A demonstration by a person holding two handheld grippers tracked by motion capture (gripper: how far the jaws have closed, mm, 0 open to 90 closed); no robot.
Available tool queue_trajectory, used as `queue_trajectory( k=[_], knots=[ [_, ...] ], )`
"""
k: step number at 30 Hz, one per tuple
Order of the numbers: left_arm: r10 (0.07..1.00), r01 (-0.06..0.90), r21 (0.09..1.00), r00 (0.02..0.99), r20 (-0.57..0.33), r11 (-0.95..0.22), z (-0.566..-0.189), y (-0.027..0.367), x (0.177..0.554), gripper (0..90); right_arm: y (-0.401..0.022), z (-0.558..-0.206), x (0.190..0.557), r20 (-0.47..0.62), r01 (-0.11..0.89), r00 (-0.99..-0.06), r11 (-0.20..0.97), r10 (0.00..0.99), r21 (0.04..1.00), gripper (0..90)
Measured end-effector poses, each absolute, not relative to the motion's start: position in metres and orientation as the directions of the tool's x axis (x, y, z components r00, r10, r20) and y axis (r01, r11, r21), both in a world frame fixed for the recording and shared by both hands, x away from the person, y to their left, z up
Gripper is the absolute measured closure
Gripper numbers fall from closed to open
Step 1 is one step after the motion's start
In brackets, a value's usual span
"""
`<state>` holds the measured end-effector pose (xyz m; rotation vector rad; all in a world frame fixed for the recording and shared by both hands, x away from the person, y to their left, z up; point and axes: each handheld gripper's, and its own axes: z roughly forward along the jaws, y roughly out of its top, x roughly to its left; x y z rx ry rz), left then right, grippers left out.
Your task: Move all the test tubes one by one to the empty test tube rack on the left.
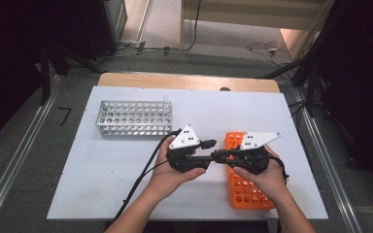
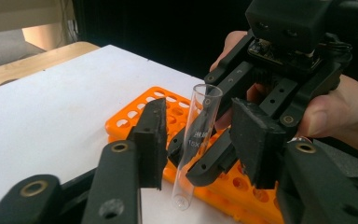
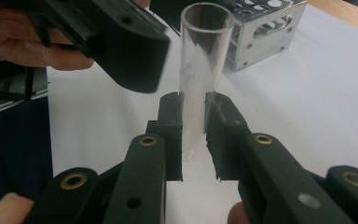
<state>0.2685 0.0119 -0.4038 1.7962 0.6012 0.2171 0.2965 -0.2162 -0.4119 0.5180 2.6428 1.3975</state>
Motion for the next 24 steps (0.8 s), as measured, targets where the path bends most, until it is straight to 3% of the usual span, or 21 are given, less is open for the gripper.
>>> queue_trajectory(
  k=[12,24],
  knots=[
    [0.5,0.274,0.941,0.854,-0.144,-0.199,-0.4024,0.0012,0.272,71.8,-0.2163,-0.4137,0.2973,0.053,0.229,-0.943,0.525,0.328,0.82,74.4],
    [0.5,0.263,0.941,0.857,-0.126,-0.214,-0.403,0.0012,0.2715,71.9,-0.2166,-0.4132,0.2974,0.053,0.229,-0.943,0.526,0.328,0.819,74.4]
  ],
)
